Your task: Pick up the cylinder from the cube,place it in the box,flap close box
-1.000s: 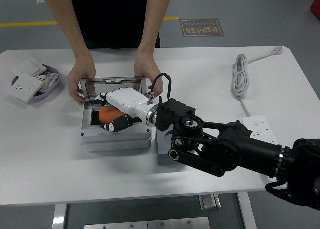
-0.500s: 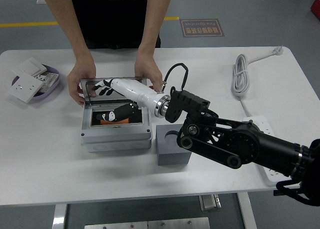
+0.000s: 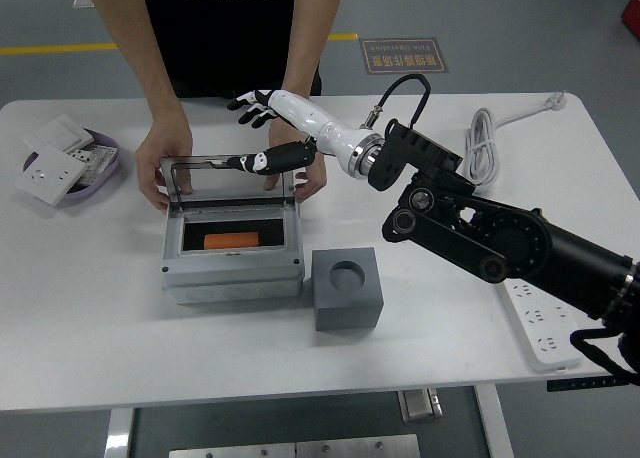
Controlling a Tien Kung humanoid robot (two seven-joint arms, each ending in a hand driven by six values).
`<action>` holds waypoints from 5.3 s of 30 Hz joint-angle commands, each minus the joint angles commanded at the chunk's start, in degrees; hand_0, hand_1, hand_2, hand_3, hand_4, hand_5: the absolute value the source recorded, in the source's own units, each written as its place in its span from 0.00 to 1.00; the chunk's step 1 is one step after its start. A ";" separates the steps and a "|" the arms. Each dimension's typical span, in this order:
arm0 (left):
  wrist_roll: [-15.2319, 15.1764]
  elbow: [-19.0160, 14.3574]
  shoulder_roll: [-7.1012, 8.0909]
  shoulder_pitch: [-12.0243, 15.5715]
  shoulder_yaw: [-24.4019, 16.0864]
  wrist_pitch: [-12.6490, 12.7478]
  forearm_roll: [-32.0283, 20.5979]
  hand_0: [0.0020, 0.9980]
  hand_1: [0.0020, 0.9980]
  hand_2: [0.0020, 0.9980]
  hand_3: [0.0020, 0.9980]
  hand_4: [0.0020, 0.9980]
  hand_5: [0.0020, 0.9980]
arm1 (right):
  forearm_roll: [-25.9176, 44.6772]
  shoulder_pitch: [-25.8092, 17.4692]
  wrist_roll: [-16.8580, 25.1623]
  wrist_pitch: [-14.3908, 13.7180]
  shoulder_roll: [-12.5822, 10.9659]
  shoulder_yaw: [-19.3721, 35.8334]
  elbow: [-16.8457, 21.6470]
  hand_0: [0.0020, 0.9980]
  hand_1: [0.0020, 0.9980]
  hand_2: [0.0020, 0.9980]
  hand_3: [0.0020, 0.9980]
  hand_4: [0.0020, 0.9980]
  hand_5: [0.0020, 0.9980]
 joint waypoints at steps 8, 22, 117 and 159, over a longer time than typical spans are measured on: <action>-0.08 0.00 -0.02 -0.27 0.17 -0.02 -0.07 0.61 0.60 0.58 0.57 0.59 0.17 | 0.14 0.35 0.58 -0.43 2.25 -2.64 -1.41 0.81 0.72 0.74 0.82 0.83 0.36; -0.08 0.00 -0.21 -0.16 -0.17 -0.11 0.55 0.61 0.60 0.58 0.57 0.59 0.18 | 0.09 -0.88 1.23 -1.13 1.61 -4.10 -0.67 0.81 0.72 0.74 0.82 0.83 0.37; -0.13 0.00 -0.60 1.13 0.69 0.86 -1.42 0.61 0.59 0.57 0.56 0.58 0.16 | 4.50 -11.36 0.53 -0.28 -13.66 1.98 17.09 0.77 0.71 0.76 0.77 0.56 0.42; -0.35 0.00 0.10 1.65 4.73 1.20 -6.72 0.60 0.59 0.57 0.57 0.58 0.16 | 11.69 -46.43 15.93 -2.79 -6.12 58.17 13.16 0.75 0.69 0.73 0.71 0.68 0.41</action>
